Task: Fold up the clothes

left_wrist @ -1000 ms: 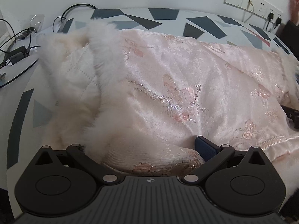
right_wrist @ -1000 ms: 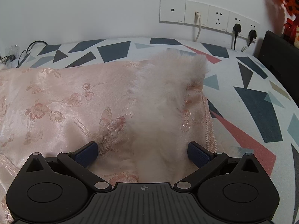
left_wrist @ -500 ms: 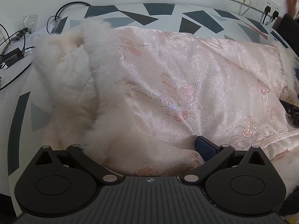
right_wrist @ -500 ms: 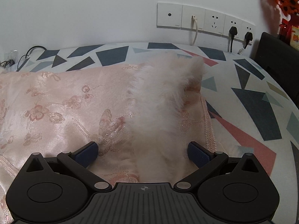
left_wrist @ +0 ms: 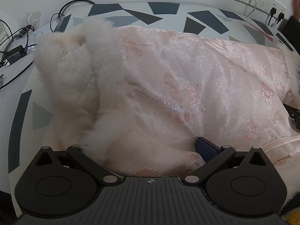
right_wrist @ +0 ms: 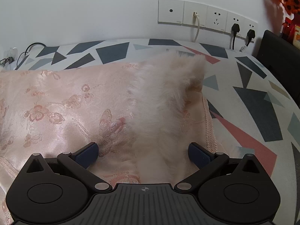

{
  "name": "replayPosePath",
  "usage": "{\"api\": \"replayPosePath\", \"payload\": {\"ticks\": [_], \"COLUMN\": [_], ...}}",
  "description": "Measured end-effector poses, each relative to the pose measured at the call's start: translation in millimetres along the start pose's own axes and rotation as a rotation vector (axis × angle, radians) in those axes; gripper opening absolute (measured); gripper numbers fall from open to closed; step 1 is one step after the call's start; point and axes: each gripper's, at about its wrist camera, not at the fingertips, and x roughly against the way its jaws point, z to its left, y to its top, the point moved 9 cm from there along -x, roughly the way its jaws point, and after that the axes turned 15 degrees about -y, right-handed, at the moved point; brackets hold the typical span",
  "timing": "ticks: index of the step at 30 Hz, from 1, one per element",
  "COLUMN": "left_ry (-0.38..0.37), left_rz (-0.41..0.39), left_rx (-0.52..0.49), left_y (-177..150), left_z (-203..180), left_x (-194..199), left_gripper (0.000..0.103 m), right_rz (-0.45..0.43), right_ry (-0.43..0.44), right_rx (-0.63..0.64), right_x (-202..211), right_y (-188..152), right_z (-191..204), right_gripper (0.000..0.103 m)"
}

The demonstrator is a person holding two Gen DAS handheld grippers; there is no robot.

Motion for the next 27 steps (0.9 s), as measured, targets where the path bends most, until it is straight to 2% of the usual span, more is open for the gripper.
{"api": "replayPosePath", "payload": {"ticks": [4,7,18,27], "left_ry": [-0.031,-0.047,-0.005,0.007], "left_rz": [0.017,-0.009,-0.071,-0.068], "left_rx": [-0.011,-0.021,-0.010,0.005], "left_y": [0.8,-2.4,-5.1,-4.9], "left_z": [1.0,1.3,-1.2,-0.7], "left_x": [1.2,3.0,3.7,4.9], "left_gripper": [0.103,0.103,0.103,0.103], "right_rz": [0.006,0.006,0.011,0.036], "right_ry": [0.000,0.002,0.023,0.029], "right_rx": [0.001,0.005,0.014,0.022], "right_x": [0.0,-0.1,-1.3,-1.4], "right_y": [0.4,0.1,-0.1,0.2], "right_z": [0.4,0.0,-2.1,-2.5], "right_gripper": [0.102,0.102,0.102,0.102]}}
